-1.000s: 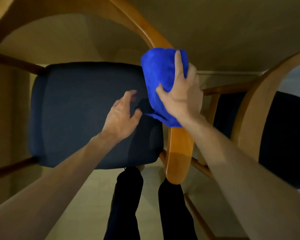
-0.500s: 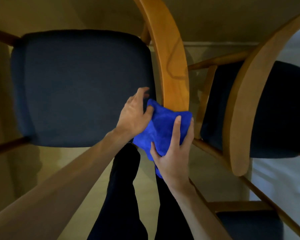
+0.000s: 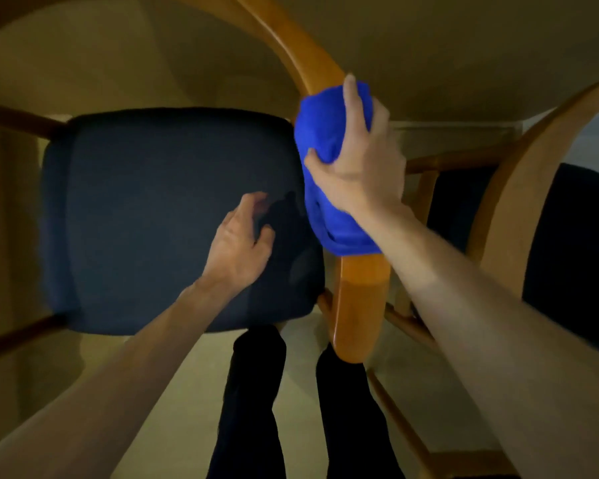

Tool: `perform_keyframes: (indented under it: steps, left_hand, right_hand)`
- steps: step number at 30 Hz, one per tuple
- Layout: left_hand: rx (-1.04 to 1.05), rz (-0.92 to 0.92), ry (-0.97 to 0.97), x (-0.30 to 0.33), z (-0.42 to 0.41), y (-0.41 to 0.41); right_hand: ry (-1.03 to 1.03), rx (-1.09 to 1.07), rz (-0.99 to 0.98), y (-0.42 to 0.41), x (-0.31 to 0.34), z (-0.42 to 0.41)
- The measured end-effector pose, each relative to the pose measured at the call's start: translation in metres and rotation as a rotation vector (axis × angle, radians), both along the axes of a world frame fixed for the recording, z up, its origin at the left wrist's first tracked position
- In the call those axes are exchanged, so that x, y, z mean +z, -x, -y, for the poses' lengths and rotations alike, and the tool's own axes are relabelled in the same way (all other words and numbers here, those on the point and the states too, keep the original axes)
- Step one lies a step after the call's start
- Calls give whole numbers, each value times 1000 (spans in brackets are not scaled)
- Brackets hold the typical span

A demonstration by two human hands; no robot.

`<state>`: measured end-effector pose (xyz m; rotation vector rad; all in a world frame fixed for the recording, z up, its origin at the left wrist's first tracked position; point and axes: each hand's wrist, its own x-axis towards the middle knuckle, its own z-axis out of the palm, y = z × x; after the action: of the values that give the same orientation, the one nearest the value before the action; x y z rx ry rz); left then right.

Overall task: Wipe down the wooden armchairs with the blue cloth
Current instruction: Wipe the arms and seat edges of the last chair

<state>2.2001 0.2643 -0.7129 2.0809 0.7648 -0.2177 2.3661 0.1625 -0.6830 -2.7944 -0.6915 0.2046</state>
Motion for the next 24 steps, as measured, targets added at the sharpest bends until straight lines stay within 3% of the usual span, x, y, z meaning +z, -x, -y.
perform_keyframes:
  steps: [4, 11, 24]
  left_hand:
    - [7, 20, -93, 6, -45, -22]
    - [-89, 82, -159, 26, -59, -49]
    - [-160, 84, -104, 28, -18, -37]
  right_hand:
    - [37, -16, 44, -32, -4, -41]
    - [-18, -64, -28, -19, -3, -27]
    - [13, -292, -96, 72, 0, 88]
